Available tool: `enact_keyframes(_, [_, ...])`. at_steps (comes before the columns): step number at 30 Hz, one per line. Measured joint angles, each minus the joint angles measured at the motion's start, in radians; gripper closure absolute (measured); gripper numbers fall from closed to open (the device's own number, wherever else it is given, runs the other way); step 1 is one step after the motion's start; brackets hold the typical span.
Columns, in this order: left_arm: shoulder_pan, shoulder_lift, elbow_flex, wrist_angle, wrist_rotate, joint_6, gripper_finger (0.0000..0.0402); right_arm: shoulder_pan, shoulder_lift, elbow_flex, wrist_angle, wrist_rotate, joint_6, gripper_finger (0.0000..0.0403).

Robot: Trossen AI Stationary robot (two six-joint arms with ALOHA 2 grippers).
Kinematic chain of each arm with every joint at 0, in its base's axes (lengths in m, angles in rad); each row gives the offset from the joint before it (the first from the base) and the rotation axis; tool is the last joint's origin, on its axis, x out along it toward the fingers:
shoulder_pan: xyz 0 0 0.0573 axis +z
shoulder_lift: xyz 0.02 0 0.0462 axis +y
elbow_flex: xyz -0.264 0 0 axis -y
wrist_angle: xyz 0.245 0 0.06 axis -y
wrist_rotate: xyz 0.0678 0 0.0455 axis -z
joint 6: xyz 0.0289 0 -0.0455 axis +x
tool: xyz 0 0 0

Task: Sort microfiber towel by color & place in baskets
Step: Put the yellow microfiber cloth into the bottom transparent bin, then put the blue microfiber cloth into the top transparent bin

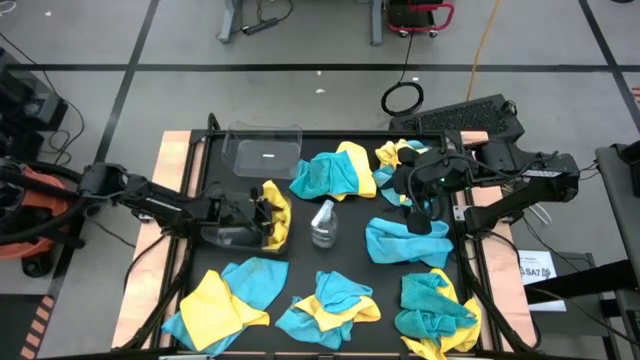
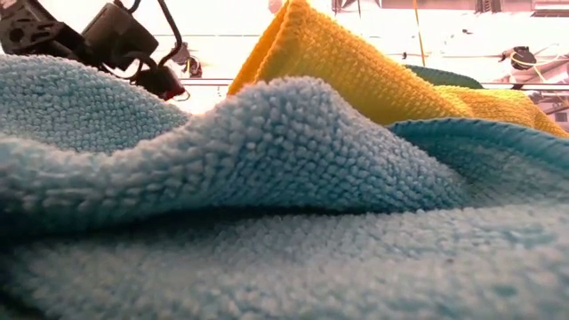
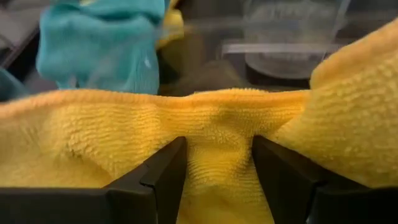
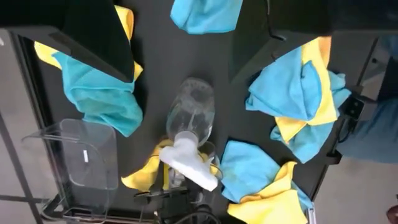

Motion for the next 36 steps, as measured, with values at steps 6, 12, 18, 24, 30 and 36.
enact_keyframes(6, [-0.004,-0.019,0.000,-0.092,0.013,-0.037,0.0208,0.021,0.002,-0.004,-0.046,0.085,0.007,0.0150])
enact_keyframes(12, [-0.004,-0.058,0.005,-0.241,0.051,-0.110,0.0208,0.018,0.004,-0.071,-0.102,0.121,0.047,0.0150])
enact_keyframes(18, [-0.004,-0.113,0.028,-0.380,0.073,-0.181,0.0208,0.018,0.004,-0.205,-0.118,0.134,0.084,0.0150])
enact_keyframes(24, [-0.005,-0.190,0.122,-0.518,0.176,-0.205,0.0208,0.018,0.004,-0.399,-0.105,0.127,0.156,0.0150])
enact_keyframes(30, [-0.005,-0.257,0.195,-0.609,0.212,-0.187,0.0208,0.018,0.003,-0.636,0.008,0.035,0.219,0.0150])
enact_keyframes(36, [-0.005,-0.299,0.245,-0.700,0.217,-0.165,0.0208,0.018,0.003,-0.841,0.132,-0.007,0.264,0.0150])
